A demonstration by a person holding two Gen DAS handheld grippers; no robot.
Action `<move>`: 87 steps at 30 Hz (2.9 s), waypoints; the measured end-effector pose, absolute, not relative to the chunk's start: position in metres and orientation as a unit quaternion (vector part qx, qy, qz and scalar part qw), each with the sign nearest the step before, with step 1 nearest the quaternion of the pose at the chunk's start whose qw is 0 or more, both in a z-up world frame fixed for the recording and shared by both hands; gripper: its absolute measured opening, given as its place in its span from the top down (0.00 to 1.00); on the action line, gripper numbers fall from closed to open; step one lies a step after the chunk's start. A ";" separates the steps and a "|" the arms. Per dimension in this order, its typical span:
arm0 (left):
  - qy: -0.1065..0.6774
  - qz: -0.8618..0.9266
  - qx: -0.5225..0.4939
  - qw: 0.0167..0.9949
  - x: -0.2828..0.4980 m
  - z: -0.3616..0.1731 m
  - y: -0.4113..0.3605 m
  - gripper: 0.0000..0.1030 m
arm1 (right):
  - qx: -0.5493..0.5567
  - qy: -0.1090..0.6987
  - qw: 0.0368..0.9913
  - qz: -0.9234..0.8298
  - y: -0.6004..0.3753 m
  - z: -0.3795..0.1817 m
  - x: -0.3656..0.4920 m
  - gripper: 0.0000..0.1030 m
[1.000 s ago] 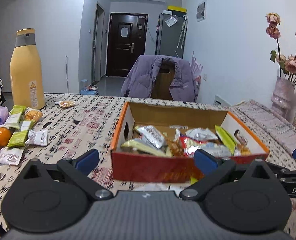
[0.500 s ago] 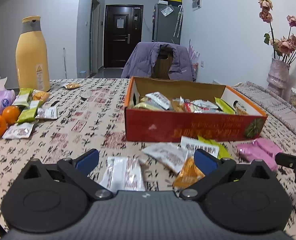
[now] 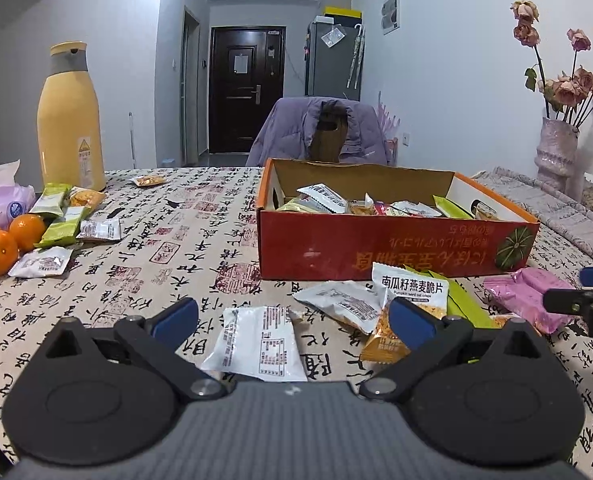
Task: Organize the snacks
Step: 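Grasp a pink pack with the right gripper while the left approaches a white sachet, then grasp the white sachet with the left gripper while the right holds the pink pack, then carry the pink pack and white sachet over the cardboard box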
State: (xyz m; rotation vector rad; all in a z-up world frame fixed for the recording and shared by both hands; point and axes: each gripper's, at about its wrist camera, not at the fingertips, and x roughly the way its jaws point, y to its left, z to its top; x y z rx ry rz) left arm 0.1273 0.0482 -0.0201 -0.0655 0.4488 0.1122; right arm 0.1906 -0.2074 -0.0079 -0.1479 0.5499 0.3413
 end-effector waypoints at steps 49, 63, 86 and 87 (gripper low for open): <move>0.326 0.098 -0.024 0.940 0.165 -0.027 0.073 0.00 | -0.019 0.240 0.959 0.149 -0.211 -0.026 0.205 0.41; 0.343 0.091 -0.037 0.934 0.171 -0.039 0.071 0.48 | -0.020 0.242 0.958 0.150 -0.210 -0.026 0.204 0.41; 0.258 0.065 -0.048 0.963 0.152 0.005 0.047 0.52 | -0.016 0.221 0.965 0.140 -0.213 -0.014 0.204 0.41; 0.254 0.063 -0.047 0.964 0.153 0.009 0.044 0.52 | -0.014 0.220 0.965 0.140 -0.213 -0.011 0.205 0.41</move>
